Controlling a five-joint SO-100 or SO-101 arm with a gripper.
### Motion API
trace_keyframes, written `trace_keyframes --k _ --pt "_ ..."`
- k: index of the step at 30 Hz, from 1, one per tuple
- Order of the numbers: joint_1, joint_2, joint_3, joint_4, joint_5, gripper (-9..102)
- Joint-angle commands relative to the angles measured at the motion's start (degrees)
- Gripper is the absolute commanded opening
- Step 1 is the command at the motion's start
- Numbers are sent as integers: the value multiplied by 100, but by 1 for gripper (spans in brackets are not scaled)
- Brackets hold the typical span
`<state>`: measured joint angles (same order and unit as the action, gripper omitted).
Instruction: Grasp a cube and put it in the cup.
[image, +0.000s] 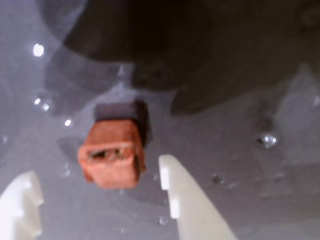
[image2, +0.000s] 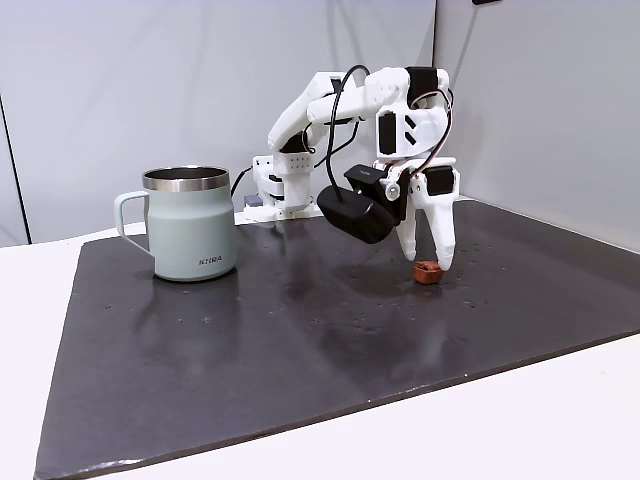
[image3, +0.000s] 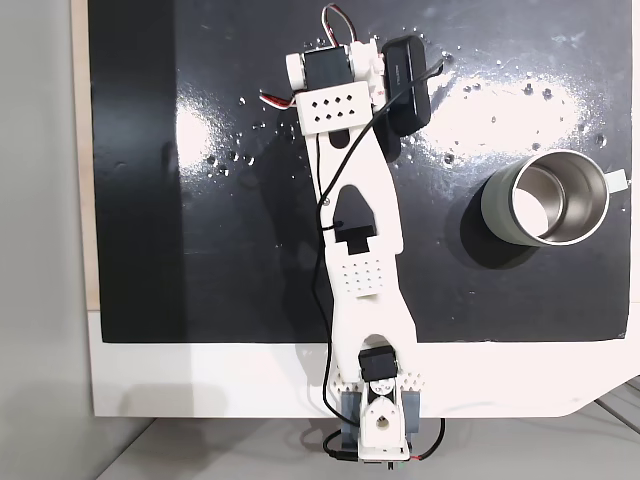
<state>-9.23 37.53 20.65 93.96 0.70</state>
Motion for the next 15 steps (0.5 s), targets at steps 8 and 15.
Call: trace_keyframes --k 8,15 --pt "18 -422 -721 0 -53 25" --pt "26 -475 -782 0 -53 14"
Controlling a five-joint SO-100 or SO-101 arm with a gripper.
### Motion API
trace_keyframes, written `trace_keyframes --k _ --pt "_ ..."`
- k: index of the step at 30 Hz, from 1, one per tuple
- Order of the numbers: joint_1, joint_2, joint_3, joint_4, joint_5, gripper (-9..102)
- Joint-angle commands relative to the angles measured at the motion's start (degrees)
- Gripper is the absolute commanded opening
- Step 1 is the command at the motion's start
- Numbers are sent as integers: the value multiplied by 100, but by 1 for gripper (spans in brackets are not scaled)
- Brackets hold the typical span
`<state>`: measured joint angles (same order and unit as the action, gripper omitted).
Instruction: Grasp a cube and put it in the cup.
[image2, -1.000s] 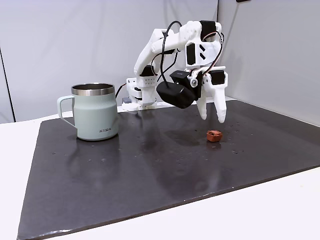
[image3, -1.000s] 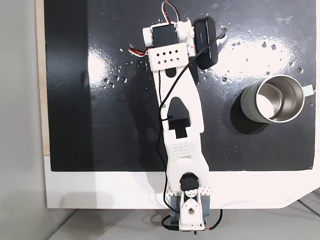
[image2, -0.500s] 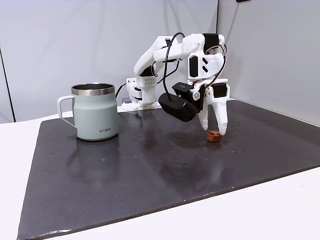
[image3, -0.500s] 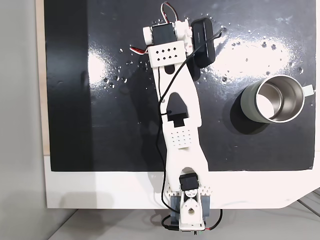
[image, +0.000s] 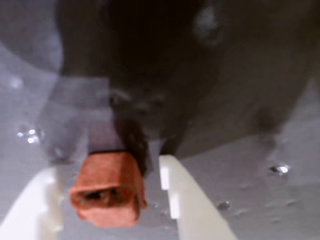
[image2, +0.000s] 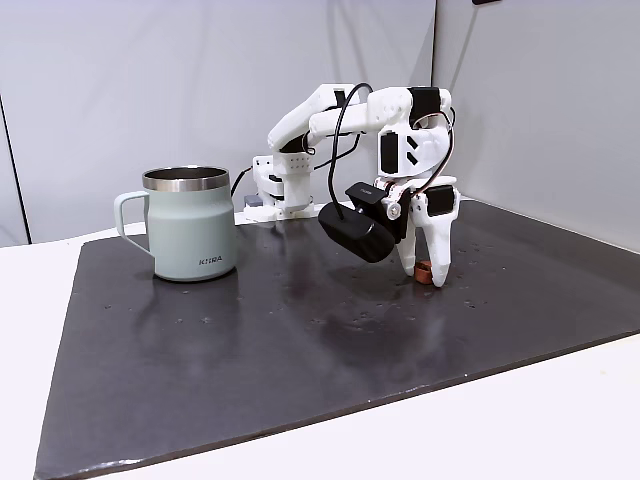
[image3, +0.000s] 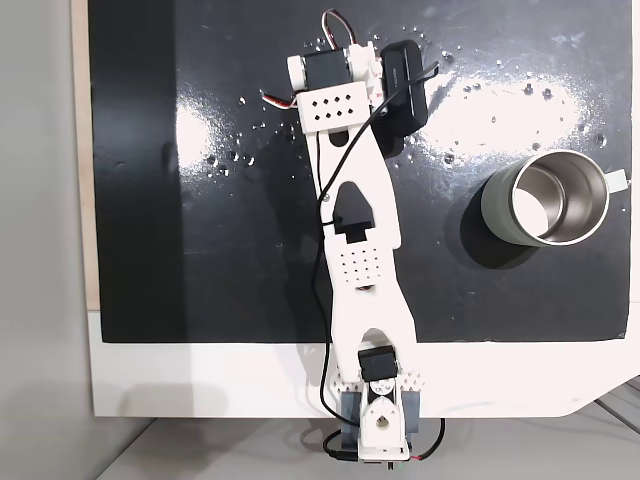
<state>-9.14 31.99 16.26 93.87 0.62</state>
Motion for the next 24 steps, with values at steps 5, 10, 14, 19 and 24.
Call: trace_keyframes --k 5,10,14,19,24 --pt "53 79 -387 18 -62 6" --pt "79 88 -413 35 -132 5" --pt "79 123 -404 62 -105 4" --pt "62 650 -220 105 -105 4" --pt "79 1564 185 105 53 4"
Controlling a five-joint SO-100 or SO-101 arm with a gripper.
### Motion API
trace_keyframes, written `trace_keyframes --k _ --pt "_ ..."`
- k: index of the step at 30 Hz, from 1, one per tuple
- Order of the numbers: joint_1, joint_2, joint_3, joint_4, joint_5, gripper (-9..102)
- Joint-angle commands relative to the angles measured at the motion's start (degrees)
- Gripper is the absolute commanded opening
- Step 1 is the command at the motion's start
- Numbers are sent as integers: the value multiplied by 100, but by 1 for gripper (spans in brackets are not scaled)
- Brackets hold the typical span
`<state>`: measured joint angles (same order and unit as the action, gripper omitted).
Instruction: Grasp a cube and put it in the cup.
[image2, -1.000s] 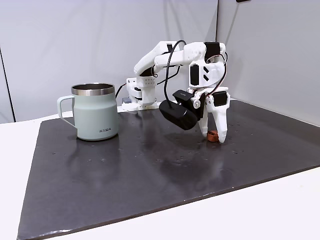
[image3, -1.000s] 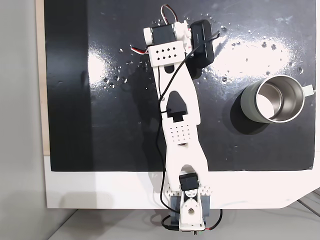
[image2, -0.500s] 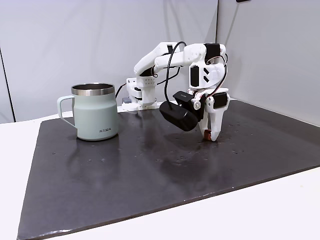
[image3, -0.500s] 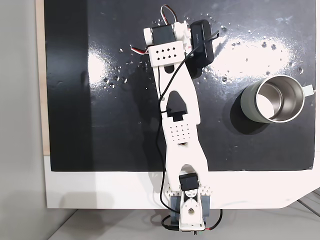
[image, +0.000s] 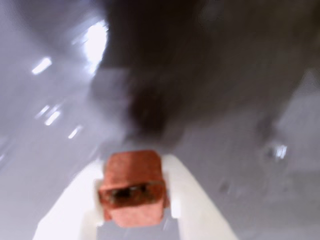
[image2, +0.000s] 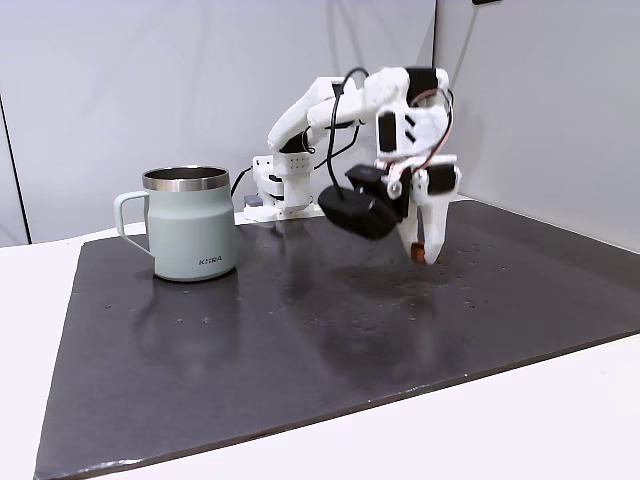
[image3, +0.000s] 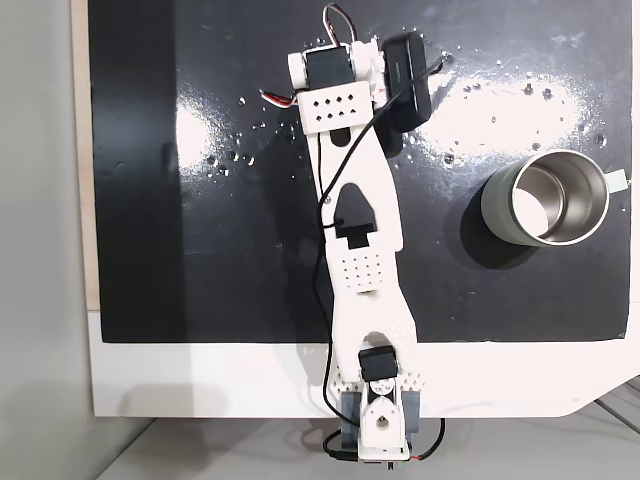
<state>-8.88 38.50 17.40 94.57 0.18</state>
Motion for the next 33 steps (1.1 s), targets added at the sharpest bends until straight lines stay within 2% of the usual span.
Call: trace_keyframes --k 1,14,26,33 --pt "62 1125 202 35 149 4" --pt "387 3507 1547 35 492 4" --pt "624 4069 1898 88 448 4" --pt "1485 4579 2048 255 589 4"
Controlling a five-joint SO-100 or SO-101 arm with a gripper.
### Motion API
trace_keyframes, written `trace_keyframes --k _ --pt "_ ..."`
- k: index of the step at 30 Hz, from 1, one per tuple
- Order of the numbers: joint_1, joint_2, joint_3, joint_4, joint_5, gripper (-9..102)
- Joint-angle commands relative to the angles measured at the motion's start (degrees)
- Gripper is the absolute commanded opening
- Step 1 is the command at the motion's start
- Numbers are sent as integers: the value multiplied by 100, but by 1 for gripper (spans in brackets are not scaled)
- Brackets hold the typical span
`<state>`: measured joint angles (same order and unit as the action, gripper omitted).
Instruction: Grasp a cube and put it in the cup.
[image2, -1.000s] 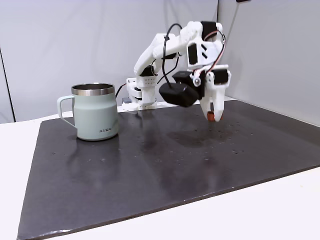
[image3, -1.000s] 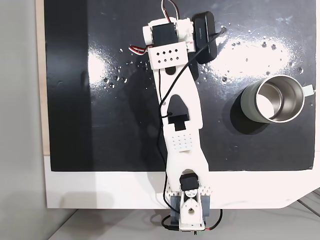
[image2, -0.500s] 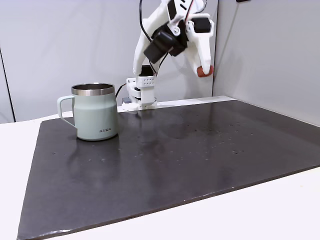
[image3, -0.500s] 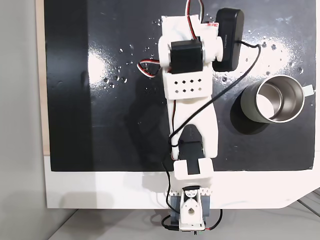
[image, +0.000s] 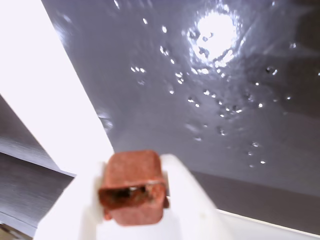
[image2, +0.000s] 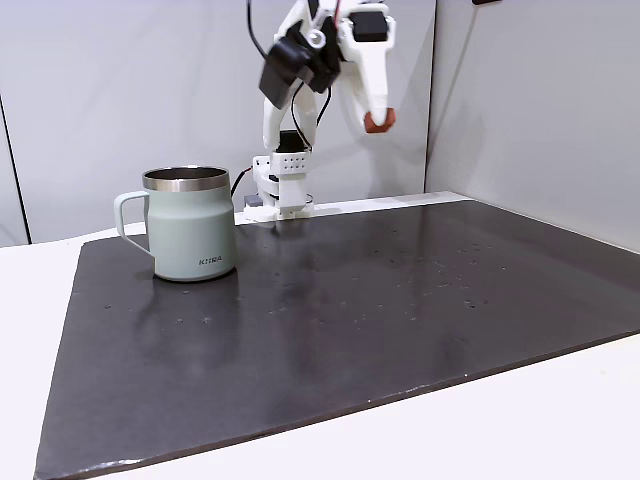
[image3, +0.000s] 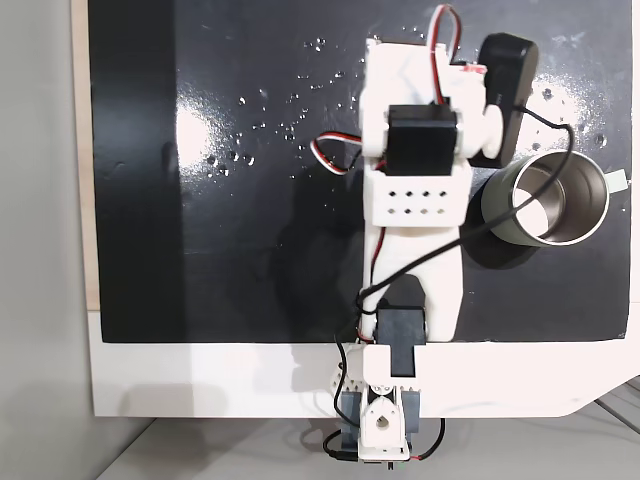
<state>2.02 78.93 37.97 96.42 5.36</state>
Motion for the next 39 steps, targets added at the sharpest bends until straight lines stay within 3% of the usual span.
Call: trace_keyframes --k 1,21,39 --pt "571 598 -9 114 79 4" --pt "3480 1591 1345 694 -413 3" --pt "4184 1380 2355 703 -879 2"
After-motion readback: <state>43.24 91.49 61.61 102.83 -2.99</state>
